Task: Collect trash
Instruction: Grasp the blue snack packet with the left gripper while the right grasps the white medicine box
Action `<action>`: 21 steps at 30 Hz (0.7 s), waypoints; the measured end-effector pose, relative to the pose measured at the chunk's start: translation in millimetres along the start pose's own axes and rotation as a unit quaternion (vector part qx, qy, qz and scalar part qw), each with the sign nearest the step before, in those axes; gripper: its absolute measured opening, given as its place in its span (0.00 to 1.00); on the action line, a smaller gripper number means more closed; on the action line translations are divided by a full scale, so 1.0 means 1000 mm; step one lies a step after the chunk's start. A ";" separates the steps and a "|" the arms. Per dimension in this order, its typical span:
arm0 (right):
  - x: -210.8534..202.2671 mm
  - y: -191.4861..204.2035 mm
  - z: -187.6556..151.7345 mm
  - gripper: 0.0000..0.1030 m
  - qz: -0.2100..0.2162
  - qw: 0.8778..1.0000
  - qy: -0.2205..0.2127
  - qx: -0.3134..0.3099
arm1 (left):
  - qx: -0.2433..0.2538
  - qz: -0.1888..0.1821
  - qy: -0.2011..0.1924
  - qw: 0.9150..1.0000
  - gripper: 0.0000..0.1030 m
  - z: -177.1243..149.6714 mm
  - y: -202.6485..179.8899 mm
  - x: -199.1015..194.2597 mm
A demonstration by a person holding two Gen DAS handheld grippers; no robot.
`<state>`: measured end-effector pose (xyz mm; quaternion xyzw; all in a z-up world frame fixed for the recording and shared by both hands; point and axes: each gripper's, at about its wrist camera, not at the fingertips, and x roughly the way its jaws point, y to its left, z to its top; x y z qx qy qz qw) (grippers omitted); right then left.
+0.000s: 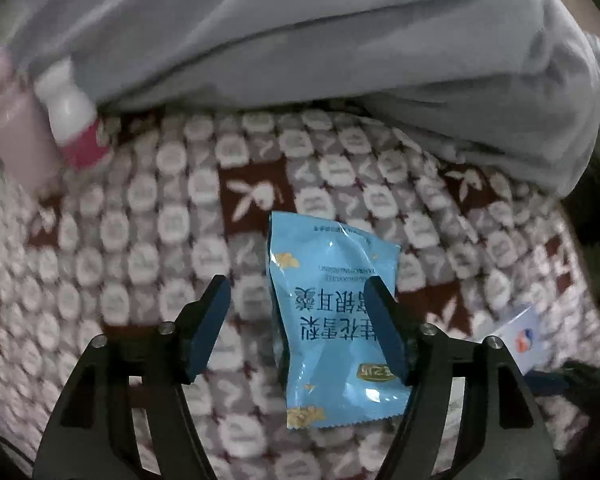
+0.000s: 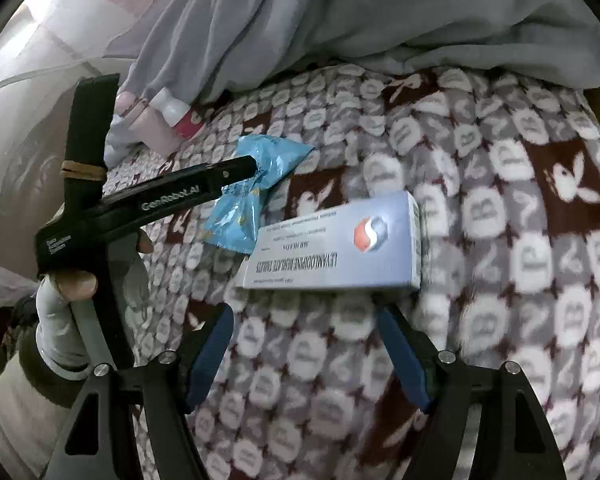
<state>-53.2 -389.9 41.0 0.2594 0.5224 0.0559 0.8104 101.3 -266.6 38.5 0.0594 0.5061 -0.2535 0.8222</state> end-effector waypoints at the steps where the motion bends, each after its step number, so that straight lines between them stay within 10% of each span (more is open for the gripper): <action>1: 0.001 0.000 0.002 0.71 0.000 1.000 0.000 0.000 | -0.013 -0.027 0.000 1.000 0.66 0.000 0.006 -0.004; 6: 0.001 0.000 0.002 0.71 0.000 1.000 -0.001 -0.009 | 0.002 -0.066 0.017 0.998 0.78 -0.004 0.007 0.001; 9: 0.000 -0.001 0.003 0.71 0.004 1.000 -0.006 -0.002 | 0.025 -0.025 0.041 0.999 0.78 -0.013 -0.004 0.017; 13: -0.004 -0.002 0.003 0.71 -0.002 1.000 -0.008 0.002 | -0.002 -0.003 0.028 1.000 0.56 -0.019 0.005 0.019; 21: 0.018 0.008 0.053 0.72 -0.040 0.999 -0.027 -0.002 | -0.035 0.002 -0.020 0.999 0.53 -0.042 0.050 -0.041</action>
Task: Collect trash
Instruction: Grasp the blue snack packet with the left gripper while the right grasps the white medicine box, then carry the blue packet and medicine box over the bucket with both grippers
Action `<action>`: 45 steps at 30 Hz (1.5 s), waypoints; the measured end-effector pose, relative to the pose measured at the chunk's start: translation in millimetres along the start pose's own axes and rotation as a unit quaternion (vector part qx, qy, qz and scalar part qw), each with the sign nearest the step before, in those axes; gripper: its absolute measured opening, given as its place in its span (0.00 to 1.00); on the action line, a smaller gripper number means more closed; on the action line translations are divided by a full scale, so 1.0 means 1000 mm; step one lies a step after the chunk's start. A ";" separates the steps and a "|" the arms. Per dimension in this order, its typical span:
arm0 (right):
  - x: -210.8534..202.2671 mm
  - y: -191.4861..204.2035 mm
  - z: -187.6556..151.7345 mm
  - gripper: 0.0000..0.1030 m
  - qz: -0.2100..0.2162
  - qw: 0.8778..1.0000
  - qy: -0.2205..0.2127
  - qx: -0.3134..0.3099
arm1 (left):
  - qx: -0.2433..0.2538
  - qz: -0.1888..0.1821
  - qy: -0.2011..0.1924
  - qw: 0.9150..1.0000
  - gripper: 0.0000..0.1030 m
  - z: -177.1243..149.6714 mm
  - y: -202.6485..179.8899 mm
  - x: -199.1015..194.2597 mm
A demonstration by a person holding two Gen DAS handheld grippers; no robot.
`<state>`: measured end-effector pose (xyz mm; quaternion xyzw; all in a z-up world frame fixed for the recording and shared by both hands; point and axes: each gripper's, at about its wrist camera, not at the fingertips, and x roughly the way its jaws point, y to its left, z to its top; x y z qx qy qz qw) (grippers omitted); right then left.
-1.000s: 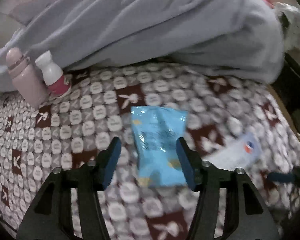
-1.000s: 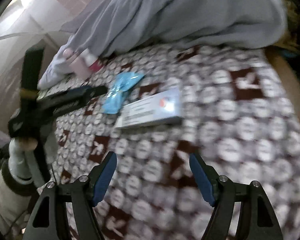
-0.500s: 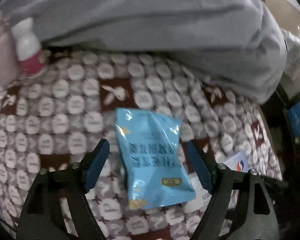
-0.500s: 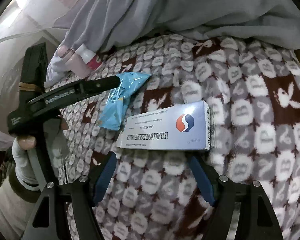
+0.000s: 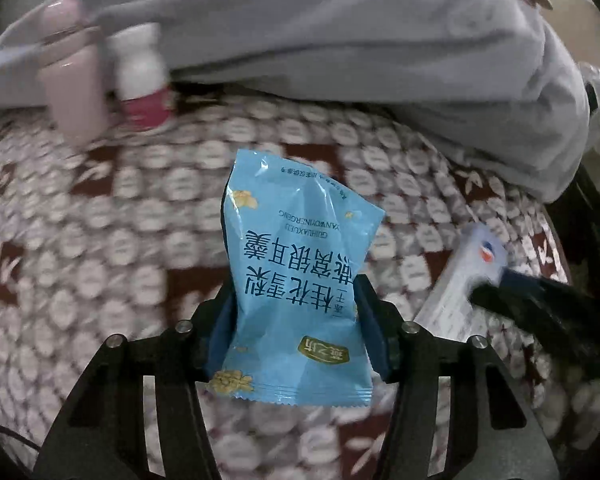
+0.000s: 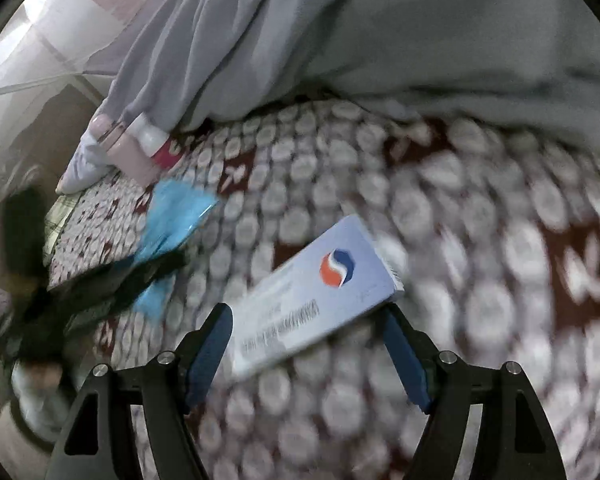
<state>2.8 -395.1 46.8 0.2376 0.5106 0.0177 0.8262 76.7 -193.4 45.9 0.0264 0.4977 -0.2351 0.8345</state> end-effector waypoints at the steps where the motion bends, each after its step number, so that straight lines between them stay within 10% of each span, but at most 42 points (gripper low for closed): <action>1: 0.007 0.004 0.006 0.72 -0.002 1.000 0.000 0.000 | -0.005 -0.001 -0.003 1.000 0.53 -0.004 0.005 -0.010; 10: 0.049 0.058 0.006 0.83 -0.062 0.997 -0.004 -0.048 | -0.009 0.011 -0.010 1.000 0.53 -0.028 0.012 -0.033; 14: 0.049 0.063 -0.006 0.51 -0.108 0.991 -0.027 -0.080 | 0.002 0.006 -0.015 1.000 0.53 -0.039 -0.001 -0.042; 24: -0.036 0.043 -0.063 0.31 -0.023 0.997 -0.027 -0.075 | 0.012 -0.017 -0.021 1.000 0.53 -0.060 -0.050 -0.062; 29: -0.039 0.032 -0.094 0.32 -0.056 0.995 0.020 -0.086 | 0.020 -0.019 -0.008 1.000 0.53 -0.080 -0.070 -0.065; 34: -0.049 0.042 -0.092 0.66 -0.070 0.991 -0.007 -0.115 | 0.013 -0.014 -0.006 1.000 0.53 -0.089 -0.071 -0.071; 38: -0.029 0.061 -0.085 0.65 -0.121 0.979 -0.006 -0.164 | 0.007 -0.014 -0.008 1.000 0.53 -0.092 -0.069 -0.078; 41: -0.009 0.051 -0.084 0.44 -0.158 0.973 0.014 -0.167 | 0.012 -0.012 -0.012 1.000 0.53 -0.095 -0.074 -0.082; 45: -0.033 0.037 -0.093 0.44 -0.099 0.987 -0.006 -0.125 | 0.024 -0.011 -0.015 1.000 0.53 -0.099 -0.085 -0.085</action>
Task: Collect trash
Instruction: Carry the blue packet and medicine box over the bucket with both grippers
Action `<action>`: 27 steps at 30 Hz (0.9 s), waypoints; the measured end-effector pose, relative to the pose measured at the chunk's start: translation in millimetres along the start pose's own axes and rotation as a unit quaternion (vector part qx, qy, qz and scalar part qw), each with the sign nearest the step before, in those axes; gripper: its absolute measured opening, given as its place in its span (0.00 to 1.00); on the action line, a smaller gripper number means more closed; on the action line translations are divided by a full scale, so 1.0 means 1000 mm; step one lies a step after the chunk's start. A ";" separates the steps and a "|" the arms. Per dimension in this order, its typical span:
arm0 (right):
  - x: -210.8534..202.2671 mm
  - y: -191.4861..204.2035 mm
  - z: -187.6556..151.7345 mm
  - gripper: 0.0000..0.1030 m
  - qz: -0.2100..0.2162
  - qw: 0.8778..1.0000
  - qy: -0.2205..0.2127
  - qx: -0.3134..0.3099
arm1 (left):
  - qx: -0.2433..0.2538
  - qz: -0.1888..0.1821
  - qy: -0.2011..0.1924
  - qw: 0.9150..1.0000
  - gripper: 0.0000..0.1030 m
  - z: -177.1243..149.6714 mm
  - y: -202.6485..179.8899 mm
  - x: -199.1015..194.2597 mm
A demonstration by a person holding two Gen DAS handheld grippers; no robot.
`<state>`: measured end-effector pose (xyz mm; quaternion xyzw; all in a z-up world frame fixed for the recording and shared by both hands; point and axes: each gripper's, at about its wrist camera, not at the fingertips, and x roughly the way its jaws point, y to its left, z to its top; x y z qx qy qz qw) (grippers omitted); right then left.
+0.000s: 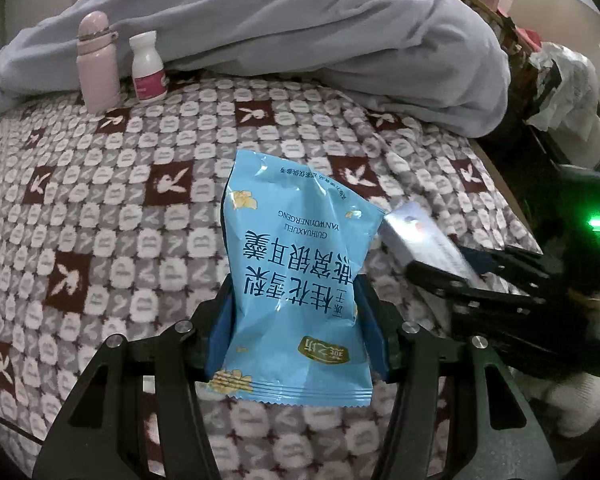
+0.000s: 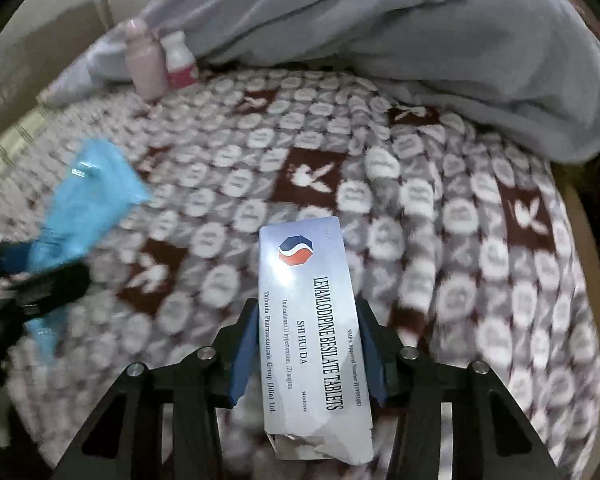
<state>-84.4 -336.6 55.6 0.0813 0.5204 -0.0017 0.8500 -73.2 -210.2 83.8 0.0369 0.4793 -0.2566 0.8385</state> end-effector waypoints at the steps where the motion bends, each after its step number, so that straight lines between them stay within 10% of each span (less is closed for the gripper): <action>1: -0.008 -0.001 -0.003 0.44 0.007 1.000 -0.009 0.005 | 0.002 0.000 -0.002 1.000 0.53 0.000 -0.004 -0.001; 27: -0.175 -0.105 -0.118 0.44 -0.048 0.982 -0.126 0.133 | 0.133 -0.075 -0.017 0.988 0.53 -0.028 -0.187 -0.012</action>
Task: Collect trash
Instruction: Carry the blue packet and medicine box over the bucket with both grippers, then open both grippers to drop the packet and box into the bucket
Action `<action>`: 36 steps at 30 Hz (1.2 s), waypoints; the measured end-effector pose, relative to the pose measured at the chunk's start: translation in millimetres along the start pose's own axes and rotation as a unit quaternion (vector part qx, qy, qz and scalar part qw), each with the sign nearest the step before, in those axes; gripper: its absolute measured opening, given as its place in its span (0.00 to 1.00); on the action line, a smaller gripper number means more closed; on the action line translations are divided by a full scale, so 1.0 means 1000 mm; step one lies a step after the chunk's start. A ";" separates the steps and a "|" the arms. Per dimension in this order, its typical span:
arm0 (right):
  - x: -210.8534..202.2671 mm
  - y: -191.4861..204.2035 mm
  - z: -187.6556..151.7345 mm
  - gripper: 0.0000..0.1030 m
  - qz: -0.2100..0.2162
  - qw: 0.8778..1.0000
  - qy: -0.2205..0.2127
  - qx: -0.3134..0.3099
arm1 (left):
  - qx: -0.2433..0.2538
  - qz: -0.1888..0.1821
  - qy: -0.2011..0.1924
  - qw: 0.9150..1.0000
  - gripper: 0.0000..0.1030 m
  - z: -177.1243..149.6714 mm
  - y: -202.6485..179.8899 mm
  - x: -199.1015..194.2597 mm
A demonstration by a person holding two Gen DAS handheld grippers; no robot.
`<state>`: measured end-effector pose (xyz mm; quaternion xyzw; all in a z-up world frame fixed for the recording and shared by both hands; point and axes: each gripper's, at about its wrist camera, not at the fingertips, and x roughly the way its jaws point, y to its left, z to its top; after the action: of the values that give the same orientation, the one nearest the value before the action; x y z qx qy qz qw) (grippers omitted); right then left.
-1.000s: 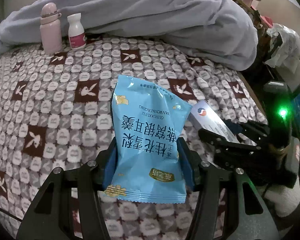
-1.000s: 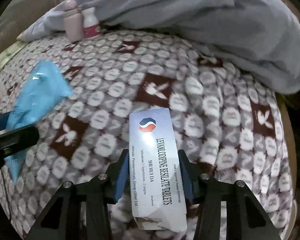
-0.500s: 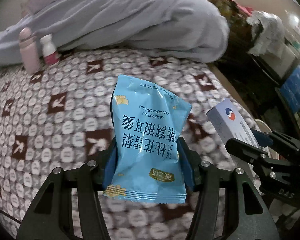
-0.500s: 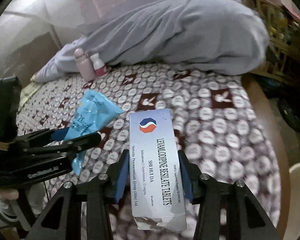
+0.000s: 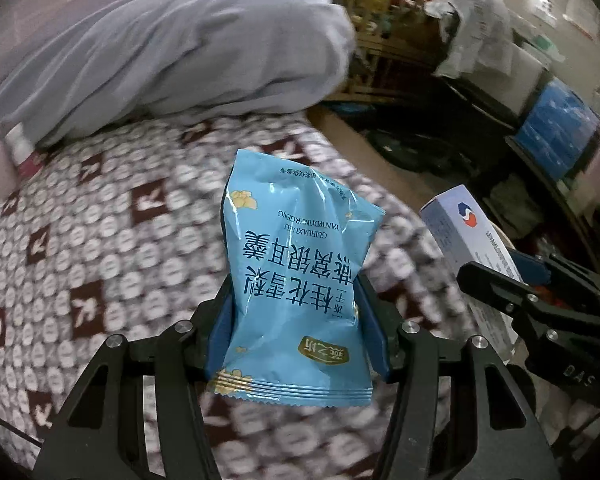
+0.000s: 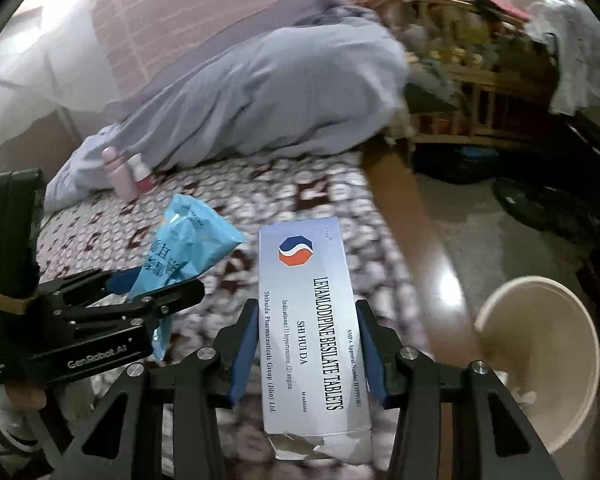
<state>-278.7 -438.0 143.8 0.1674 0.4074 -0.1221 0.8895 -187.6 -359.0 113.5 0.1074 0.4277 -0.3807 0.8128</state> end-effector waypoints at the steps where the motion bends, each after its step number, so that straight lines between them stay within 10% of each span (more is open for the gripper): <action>1: -0.004 -0.010 -0.002 0.44 -0.006 1.000 -0.002 0.009 | 0.006 -0.003 0.000 1.000 0.53 0.002 -0.008 0.002; 36: -0.040 -0.239 -0.074 0.44 -0.151 0.964 0.004 0.219 | 0.109 -0.151 0.084 0.979 0.61 0.040 -0.209 0.112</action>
<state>-440.0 -624.1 81.8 0.2953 0.3949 -0.3407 0.8005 -272.6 -581.6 82.5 0.1606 0.4618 -0.5328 0.6906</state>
